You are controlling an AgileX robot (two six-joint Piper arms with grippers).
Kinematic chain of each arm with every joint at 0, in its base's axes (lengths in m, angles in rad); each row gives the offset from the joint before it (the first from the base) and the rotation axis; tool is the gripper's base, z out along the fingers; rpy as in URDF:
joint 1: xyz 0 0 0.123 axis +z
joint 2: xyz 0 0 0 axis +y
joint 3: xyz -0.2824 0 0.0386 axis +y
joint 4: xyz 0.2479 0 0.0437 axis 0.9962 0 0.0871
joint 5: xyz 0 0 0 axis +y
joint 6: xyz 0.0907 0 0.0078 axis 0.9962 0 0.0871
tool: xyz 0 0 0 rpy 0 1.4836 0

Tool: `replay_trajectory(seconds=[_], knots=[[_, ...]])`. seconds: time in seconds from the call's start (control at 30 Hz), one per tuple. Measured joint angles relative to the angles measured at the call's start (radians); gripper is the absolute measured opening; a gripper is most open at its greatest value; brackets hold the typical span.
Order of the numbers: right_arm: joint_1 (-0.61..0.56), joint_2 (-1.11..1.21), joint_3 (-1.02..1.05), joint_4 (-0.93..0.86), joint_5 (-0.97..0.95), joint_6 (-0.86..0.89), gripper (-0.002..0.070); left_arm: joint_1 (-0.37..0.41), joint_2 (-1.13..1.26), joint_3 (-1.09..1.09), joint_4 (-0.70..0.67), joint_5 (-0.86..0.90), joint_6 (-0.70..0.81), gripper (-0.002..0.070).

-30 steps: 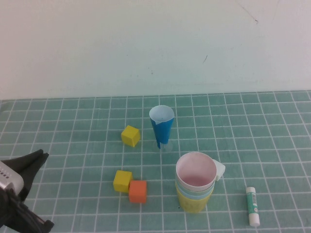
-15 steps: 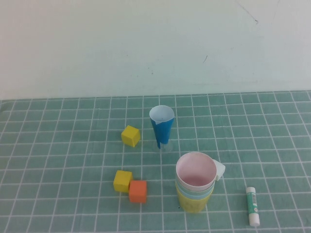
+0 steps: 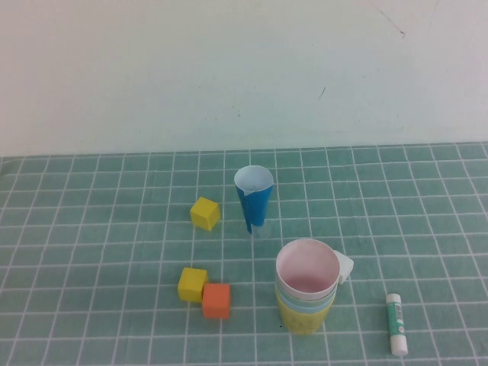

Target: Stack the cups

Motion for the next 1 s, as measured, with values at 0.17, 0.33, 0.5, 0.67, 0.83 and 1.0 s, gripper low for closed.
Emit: replay_trajectory(seconds=[0.17,0.33,0.5,0.67,0.83,1.0], knots=[[0.0,0.0,0.0,0.0,0.0,0.0,-0.0001,0.004,0.0,0.017,-0.116,0.007,0.096,-0.0001],[0.0,0.0,0.0,0.0,0.0,0.0,-0.0001,0.004,0.0,0.119,-0.394,-0.087,0.517,-0.0001],[0.0,0.0,0.0,0.0,0.0,0.0,-0.0001,0.004,0.0,0.316,-0.502,-0.303,0.708,-0.0001],[0.0,0.0,0.0,0.0,0.0,0.0,-0.0001,0.004,0.0,0.438,-0.513,-0.412,0.73,-0.0001],[0.0,0.0,0.0,0.0,0.0,0.002,-0.0001,0.004,-0.002,0.438,-0.545,-0.305,0.761,-0.0001],[0.0,0.0,0.0,0.0,0.0,0.002,-0.0001,0.004,-0.002,0.438,-0.548,-0.216,0.775,-0.0001]])
